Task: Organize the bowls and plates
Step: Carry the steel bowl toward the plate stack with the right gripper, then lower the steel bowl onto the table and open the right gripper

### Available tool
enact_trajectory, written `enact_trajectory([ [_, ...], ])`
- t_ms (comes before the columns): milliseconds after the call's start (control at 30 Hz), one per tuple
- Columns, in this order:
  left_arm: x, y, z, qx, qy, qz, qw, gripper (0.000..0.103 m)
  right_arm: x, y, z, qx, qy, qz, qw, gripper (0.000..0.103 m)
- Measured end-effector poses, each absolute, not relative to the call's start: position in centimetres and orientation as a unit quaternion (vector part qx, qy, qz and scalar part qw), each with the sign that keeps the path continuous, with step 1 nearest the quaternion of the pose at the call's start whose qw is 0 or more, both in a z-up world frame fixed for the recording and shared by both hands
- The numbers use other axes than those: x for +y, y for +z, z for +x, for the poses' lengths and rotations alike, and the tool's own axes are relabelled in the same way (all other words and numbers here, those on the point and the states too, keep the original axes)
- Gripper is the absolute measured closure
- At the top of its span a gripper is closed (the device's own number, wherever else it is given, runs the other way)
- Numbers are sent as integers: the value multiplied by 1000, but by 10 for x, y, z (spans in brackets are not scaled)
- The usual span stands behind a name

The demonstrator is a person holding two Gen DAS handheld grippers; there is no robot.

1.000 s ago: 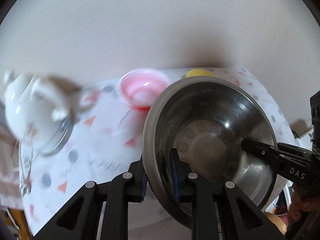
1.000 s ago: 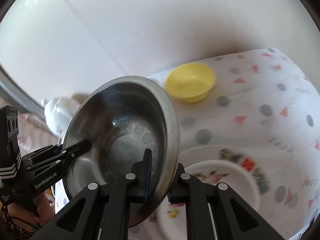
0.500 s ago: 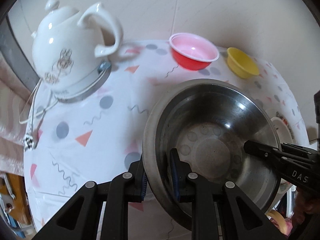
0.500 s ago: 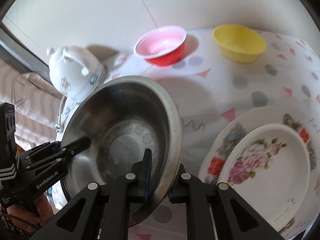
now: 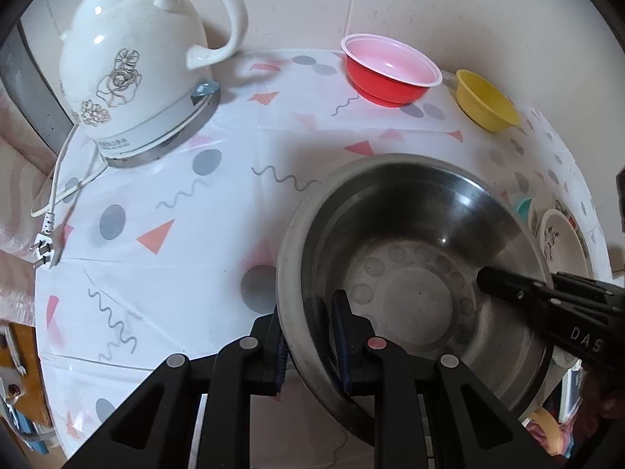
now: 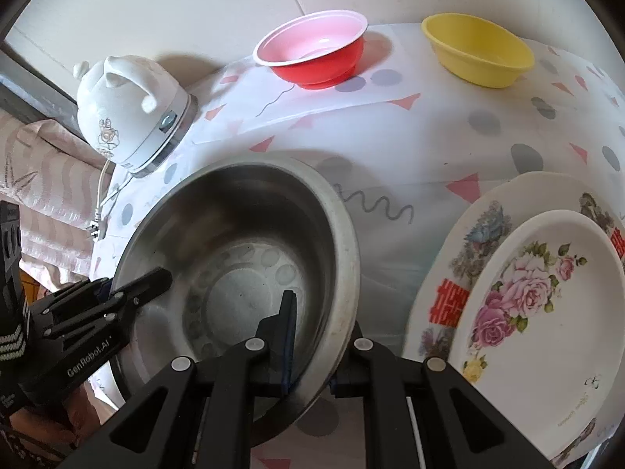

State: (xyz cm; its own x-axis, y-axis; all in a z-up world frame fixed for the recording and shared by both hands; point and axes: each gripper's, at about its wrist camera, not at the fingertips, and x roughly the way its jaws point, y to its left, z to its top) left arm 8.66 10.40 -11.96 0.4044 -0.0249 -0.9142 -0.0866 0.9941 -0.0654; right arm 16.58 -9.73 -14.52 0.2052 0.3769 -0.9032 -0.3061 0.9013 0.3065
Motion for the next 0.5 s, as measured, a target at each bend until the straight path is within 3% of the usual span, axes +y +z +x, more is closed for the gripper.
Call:
enact_trajectory([
  [500,104,-126,93,549,26,-65,833,81,-122,-117,158,591,215,50,776,79],
])
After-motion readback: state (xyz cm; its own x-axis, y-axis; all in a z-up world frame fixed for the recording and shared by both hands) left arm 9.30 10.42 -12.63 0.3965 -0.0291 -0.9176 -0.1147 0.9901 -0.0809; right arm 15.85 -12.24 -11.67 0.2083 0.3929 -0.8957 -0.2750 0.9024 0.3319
